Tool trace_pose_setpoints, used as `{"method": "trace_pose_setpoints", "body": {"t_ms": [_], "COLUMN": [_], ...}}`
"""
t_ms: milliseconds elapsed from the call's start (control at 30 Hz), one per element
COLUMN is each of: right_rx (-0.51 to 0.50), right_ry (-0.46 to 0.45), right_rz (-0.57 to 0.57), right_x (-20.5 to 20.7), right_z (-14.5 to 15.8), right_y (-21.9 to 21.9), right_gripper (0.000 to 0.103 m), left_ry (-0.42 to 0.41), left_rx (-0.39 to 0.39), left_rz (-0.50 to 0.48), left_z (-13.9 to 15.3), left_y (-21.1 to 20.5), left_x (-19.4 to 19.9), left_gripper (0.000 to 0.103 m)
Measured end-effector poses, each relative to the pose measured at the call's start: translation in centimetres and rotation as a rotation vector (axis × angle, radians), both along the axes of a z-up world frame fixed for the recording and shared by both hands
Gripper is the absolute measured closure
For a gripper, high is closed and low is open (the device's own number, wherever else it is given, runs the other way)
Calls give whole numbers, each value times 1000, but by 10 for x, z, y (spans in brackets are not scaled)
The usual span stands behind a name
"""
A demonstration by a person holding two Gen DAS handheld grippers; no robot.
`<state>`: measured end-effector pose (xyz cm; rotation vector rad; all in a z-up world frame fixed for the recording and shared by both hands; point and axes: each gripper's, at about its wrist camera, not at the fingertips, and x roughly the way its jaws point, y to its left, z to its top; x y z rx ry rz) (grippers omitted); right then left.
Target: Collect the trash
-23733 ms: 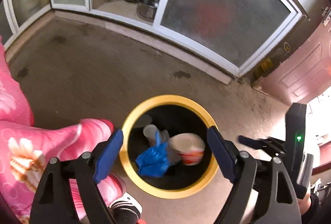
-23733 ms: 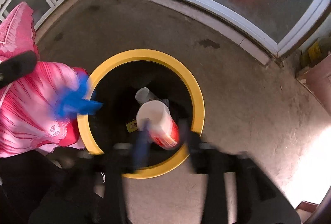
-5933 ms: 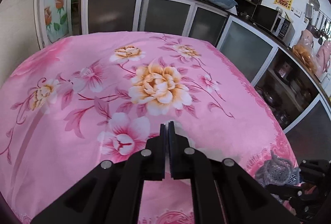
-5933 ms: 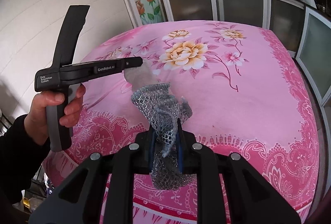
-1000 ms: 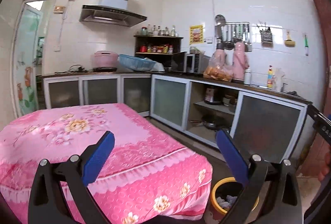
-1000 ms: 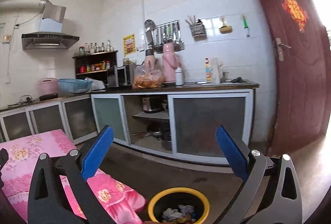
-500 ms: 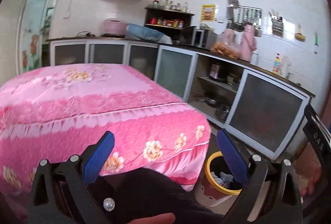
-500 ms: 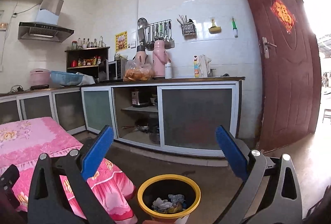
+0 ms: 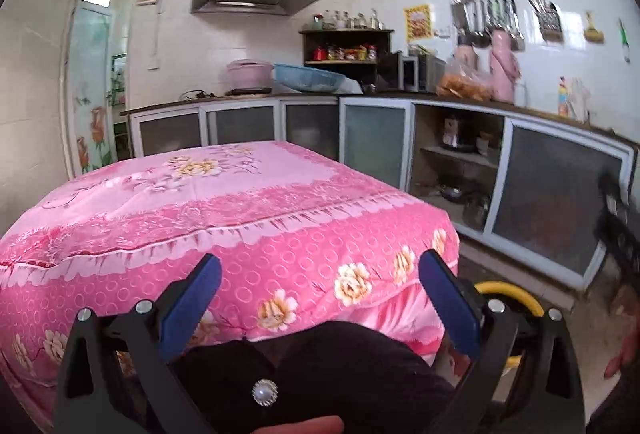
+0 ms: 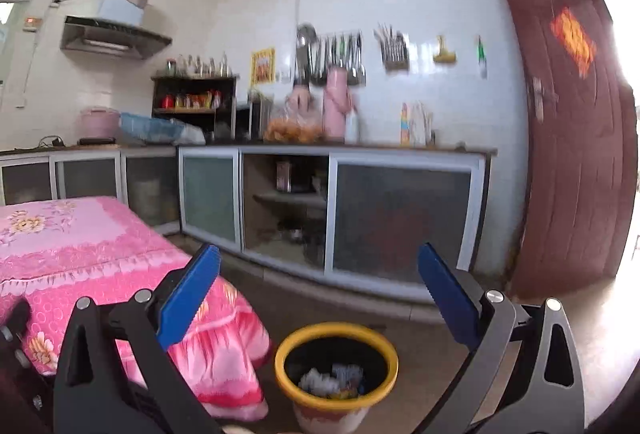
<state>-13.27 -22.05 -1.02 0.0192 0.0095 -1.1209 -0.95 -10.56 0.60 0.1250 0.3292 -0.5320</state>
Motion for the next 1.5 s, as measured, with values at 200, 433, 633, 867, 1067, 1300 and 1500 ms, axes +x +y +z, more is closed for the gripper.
{"method": "trace_pose_setpoints", "body": {"t_ms": [200, 433, 633, 867, 1067, 1300, 1500], "right_rx": [57, 120, 96, 131, 150, 139, 139], "right_ry": [109, 133, 110, 107, 109, 105, 107], "right_rz": [46, 67, 92, 87, 76, 79, 77], "right_x": [16, 20, 14, 13, 11, 12, 12], "right_z": [-25, -34, -34, -36, -38, -38, -38], "right_y": [3, -1, 4, -1, -6, -4, -4], "right_gripper": [8, 8, 8, 8, 8, 8, 8], "left_ry": [12, 27, 45, 39, 32, 32, 38], "left_rx": [-17, -20, 1, 17, 20, 11, 1], "left_rz": [32, 48, 40, 31, 18, 11, -6], "left_z": [-2, -7, -12, -14, -14, -14, -15], "left_y": [8, 12, 8, 4, 2, 2, 3], "left_x": [2, 3, 5, 2, 1, 0, 0], "left_gripper": [8, 8, 8, 8, 8, 8, 8]}}
